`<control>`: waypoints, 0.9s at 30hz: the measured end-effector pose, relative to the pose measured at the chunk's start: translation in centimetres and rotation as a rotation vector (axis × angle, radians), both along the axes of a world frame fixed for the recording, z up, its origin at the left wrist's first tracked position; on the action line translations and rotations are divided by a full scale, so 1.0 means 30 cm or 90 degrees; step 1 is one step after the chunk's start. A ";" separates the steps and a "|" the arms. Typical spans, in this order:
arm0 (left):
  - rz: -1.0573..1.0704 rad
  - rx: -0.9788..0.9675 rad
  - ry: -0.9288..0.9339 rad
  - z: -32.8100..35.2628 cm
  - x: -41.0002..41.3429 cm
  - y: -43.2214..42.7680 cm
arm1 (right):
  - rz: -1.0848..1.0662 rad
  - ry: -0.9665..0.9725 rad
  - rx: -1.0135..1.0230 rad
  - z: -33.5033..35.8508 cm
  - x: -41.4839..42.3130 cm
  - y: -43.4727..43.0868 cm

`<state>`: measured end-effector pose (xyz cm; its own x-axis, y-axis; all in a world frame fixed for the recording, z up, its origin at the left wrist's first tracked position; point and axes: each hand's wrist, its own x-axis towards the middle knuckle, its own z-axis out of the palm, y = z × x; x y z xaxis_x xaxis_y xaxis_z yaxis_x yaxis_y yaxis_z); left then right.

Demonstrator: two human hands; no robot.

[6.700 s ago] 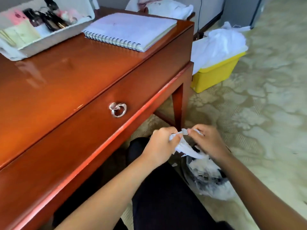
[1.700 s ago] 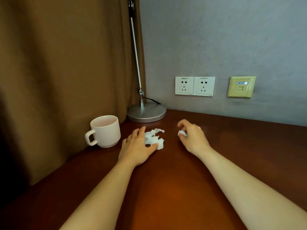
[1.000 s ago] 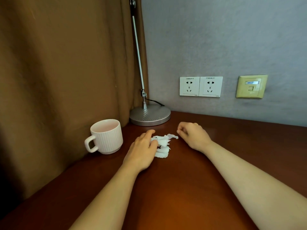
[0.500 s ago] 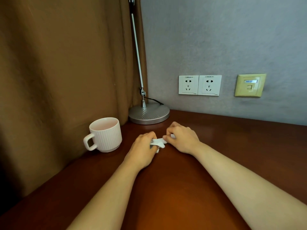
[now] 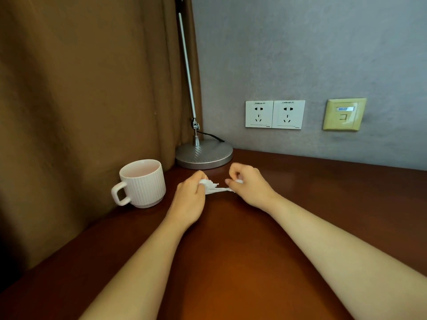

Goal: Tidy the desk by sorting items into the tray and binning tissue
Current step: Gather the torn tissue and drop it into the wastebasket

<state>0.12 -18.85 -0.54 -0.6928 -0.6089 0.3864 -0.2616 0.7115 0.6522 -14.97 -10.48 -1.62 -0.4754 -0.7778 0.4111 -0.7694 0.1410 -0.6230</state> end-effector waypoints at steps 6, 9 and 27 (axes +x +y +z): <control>-0.026 0.047 0.021 0.028 0.016 0.063 | 0.031 -0.117 -0.095 0.017 0.050 0.051; -0.022 0.050 0.039 0.030 0.024 0.111 | 0.028 -0.126 -0.086 0.016 0.089 0.110; -0.189 0.026 0.018 0.073 0.205 0.606 | -0.099 -0.245 -0.093 0.069 0.380 0.717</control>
